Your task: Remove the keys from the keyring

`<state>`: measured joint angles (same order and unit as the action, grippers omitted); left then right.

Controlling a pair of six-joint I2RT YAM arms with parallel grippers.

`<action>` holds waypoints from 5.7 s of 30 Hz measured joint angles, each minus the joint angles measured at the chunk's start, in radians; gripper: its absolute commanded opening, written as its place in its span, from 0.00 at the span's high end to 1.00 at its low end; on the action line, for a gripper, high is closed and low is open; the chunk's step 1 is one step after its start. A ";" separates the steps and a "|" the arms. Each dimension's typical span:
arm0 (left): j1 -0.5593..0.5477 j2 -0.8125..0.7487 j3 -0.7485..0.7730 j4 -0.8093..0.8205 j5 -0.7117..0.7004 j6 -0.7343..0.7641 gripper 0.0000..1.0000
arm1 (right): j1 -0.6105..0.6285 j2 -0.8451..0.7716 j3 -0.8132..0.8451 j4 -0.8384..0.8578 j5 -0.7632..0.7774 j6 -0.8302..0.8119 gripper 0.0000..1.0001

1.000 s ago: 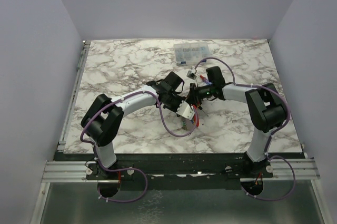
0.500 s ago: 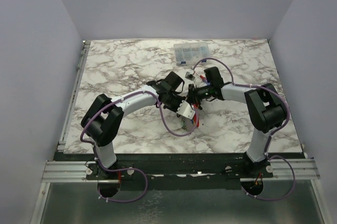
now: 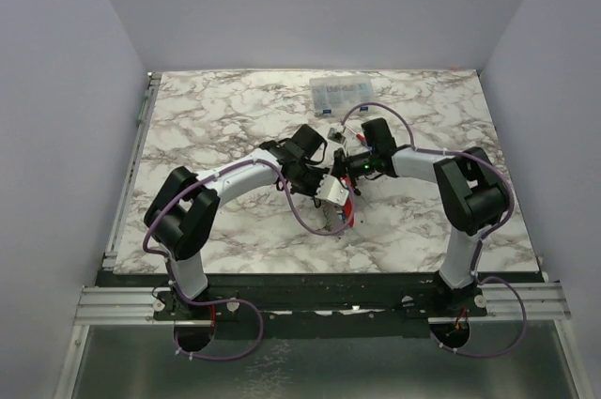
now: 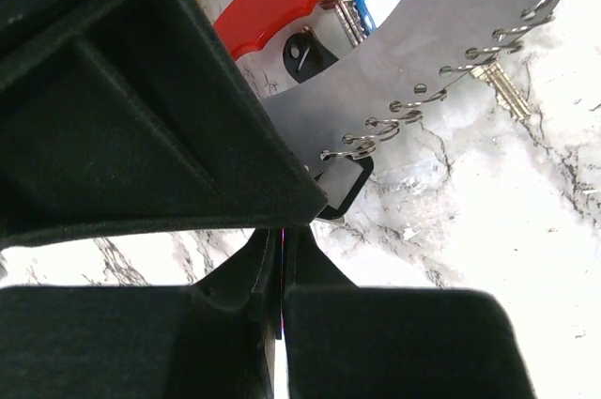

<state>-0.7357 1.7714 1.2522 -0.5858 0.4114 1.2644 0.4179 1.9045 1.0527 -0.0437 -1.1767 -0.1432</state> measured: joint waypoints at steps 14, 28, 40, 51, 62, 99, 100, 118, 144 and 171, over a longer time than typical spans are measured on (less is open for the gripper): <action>0.089 -0.056 0.014 0.034 0.168 -0.140 0.61 | 0.002 -0.160 -0.270 0.362 0.050 0.053 0.99; 0.142 -0.158 -0.137 0.193 0.285 -0.456 0.59 | 0.002 -0.251 -0.422 0.715 0.093 0.091 0.99; 0.131 -0.167 -0.191 0.332 0.304 -0.527 0.70 | 0.002 -0.271 -0.455 0.789 0.101 0.072 0.99; 0.105 -0.167 -0.215 0.360 0.306 -0.510 0.88 | 0.002 -0.272 -0.458 0.821 0.103 0.076 0.99; 0.082 -0.167 -0.228 0.387 0.294 -0.507 0.89 | 0.002 -0.272 -0.475 0.850 0.106 0.097 0.99; -0.084 -0.268 -0.306 0.389 -0.068 -0.212 1.00 | -0.008 -0.172 -0.087 -0.001 0.010 -0.058 0.99; -0.084 -0.268 -0.306 0.388 -0.069 -0.213 1.00 | -0.008 -0.170 -0.083 -0.009 0.005 -0.068 0.99; 0.019 -0.246 -0.270 0.412 0.128 -0.395 0.69 | -0.007 -0.356 -0.332 0.359 0.051 -0.086 0.99; 0.037 -0.169 -0.266 0.415 0.209 -0.437 0.86 | -0.007 -0.399 -0.429 0.602 0.069 -0.014 0.99; 0.030 -0.153 -0.306 0.409 0.065 -0.512 0.48 | -0.098 -0.523 -0.461 0.384 0.202 -0.021 0.99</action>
<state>-0.7059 1.6188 0.9463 -0.1772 0.4763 0.7528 0.3195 1.3819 0.5919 0.3401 -0.9745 -0.1646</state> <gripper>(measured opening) 0.515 0.022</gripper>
